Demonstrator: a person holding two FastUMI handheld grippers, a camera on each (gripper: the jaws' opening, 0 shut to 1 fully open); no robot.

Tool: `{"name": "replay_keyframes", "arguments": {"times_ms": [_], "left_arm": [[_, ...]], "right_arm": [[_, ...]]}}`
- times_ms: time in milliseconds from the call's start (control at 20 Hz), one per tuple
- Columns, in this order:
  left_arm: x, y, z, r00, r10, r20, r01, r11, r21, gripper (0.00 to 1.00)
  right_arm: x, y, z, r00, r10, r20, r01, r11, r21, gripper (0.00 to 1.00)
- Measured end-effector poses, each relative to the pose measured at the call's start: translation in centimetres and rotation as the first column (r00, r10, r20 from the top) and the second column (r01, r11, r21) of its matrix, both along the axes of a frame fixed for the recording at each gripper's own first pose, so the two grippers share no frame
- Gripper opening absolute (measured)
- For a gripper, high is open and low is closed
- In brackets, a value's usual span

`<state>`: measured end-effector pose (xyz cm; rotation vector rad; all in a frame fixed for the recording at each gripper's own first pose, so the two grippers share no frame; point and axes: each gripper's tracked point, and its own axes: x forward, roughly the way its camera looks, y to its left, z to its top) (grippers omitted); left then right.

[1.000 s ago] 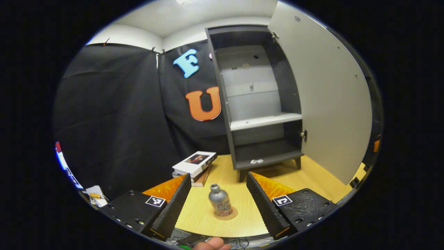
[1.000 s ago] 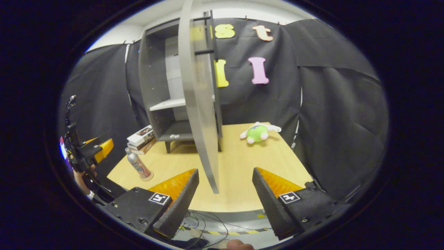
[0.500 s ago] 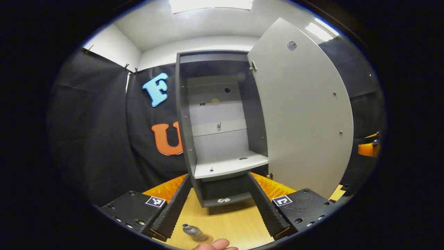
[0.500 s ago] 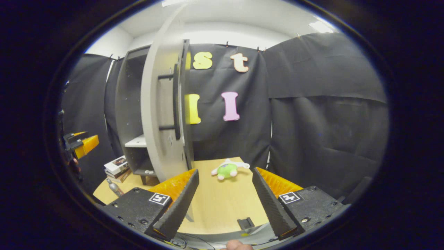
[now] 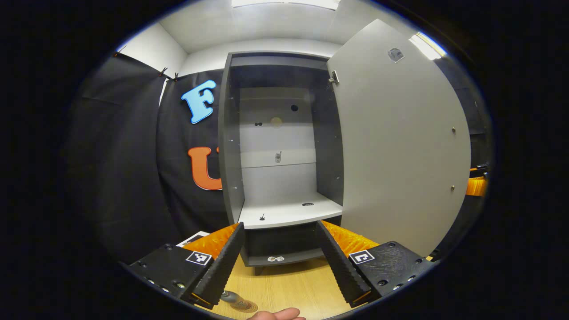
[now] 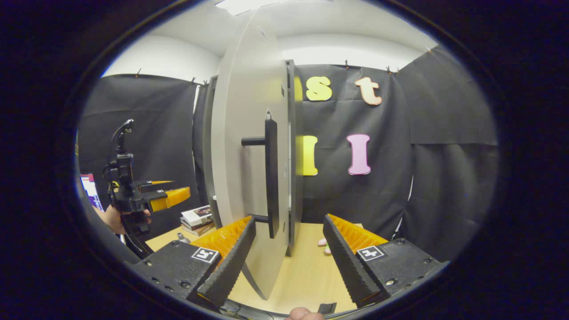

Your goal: Open the cabinet door with the right hand, grasp the bottle in the cabinet with the left hand and place it on the coaster, then close the cabinet door with the right hand.

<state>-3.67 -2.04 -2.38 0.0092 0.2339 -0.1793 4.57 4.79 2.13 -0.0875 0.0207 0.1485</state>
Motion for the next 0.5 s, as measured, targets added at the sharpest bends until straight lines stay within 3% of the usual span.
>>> {"name": "replay_keyframes", "arguments": {"times_ms": [250,300,350,500], "left_arm": [[0.8,-1.0,-1.6,1.000,-0.001,-0.025,0.002,1.000,0.017,0.96],[0.9,-1.4,-1.7,1.000,-0.005,-0.024,0.005,1.000,0.008,0.96],[1.0,-1.7,-1.8,1.000,-0.007,-0.023,0.007,1.000,-0.004,0.96],[1.2,-2.0,-1.8,1.000,-0.010,-0.025,0.010,1.000,-0.012,0.96]], "right_arm": [[0.0,0.6,-0.1,1.000,0.014,-0.006,-0.014,0.999,-0.037,0.98],[0.0,0.8,-0.1,1.000,0.015,-0.012,-0.015,0.999,-0.039,0.92],[0.0,1.1,-0.4,1.000,0.014,-0.017,-0.015,0.999,-0.044,0.97],[0.0,2.6,-0.1,1.000,0.020,-0.009,-0.020,0.996,-0.088,0.97]]}}
